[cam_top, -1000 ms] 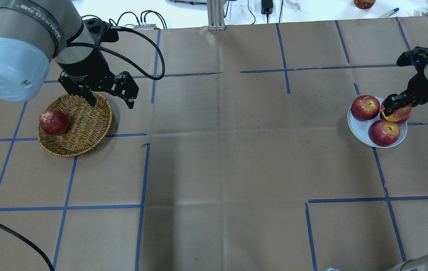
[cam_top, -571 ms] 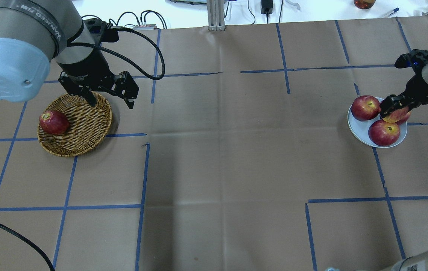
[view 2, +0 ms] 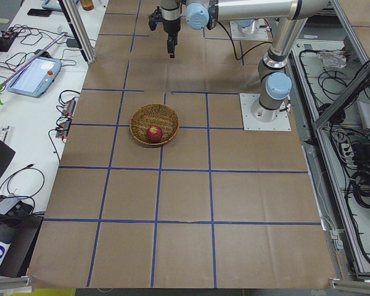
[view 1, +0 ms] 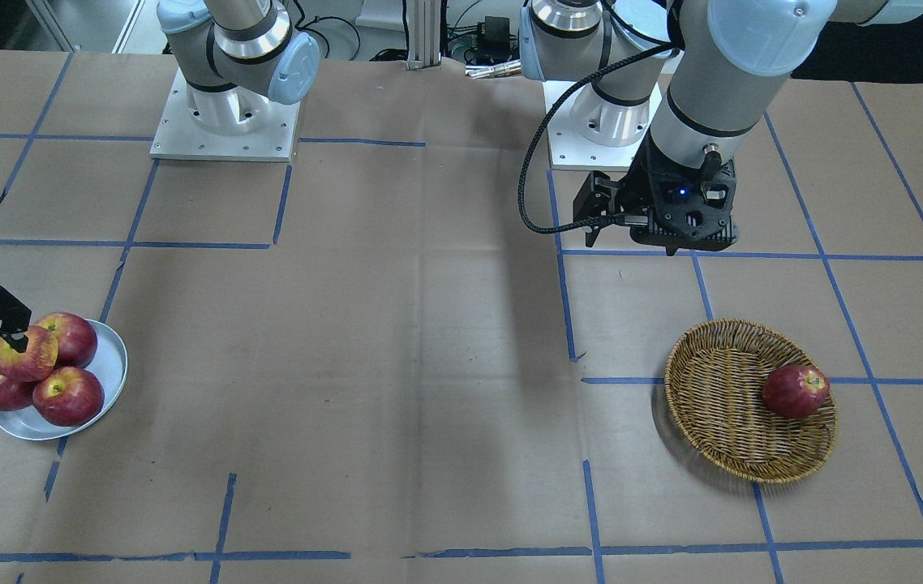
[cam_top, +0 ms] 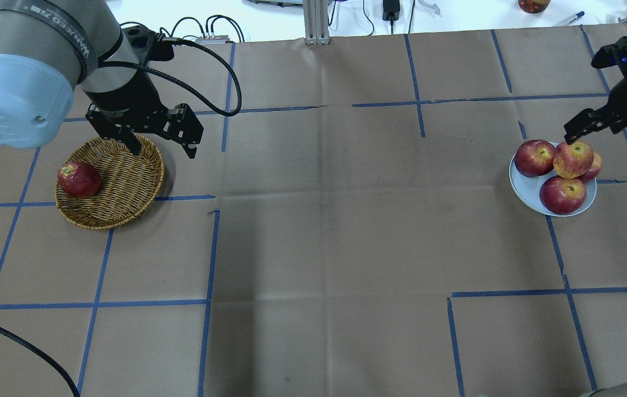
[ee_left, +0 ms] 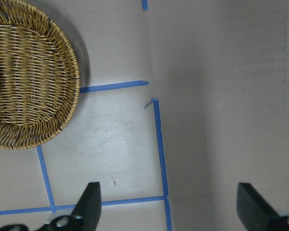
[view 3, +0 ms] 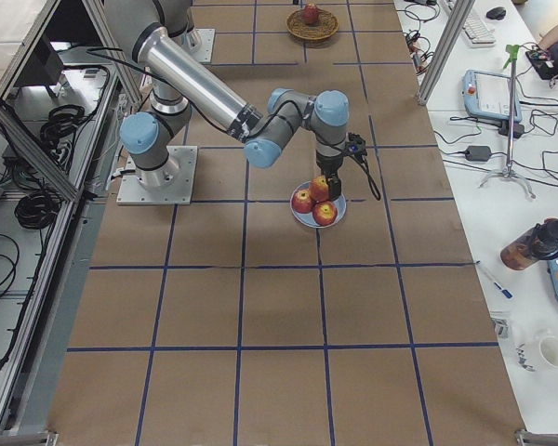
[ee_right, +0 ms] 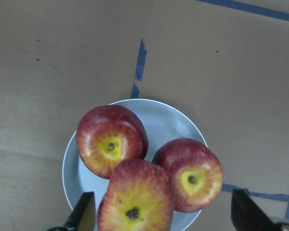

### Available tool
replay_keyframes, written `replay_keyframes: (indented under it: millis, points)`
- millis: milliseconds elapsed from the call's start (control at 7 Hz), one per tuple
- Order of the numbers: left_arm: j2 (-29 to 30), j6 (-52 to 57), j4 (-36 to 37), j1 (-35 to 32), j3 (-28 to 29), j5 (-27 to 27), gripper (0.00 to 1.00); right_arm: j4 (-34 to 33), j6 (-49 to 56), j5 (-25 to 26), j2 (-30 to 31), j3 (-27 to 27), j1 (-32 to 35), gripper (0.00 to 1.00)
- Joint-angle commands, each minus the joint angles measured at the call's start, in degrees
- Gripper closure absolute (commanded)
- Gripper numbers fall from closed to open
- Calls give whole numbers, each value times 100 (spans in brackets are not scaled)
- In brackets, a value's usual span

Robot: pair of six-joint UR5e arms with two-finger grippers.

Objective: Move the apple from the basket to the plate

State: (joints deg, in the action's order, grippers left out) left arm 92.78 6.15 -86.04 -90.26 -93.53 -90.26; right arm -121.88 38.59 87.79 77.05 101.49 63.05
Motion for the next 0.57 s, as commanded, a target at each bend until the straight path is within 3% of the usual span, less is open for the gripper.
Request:
replay_keyframes:
  millis: [0,143,429]
  points:
    - [-5,9,0,0,2,-9,1,888,-262,-42,458,-461,391,0]
    - [-6,9,0,0,2,0,1,1416,-490,-25,634,-742,610,0]
    - [-14,9,0,0,2,-17,1,2271,-1935,1,1047,-912,1285,0]
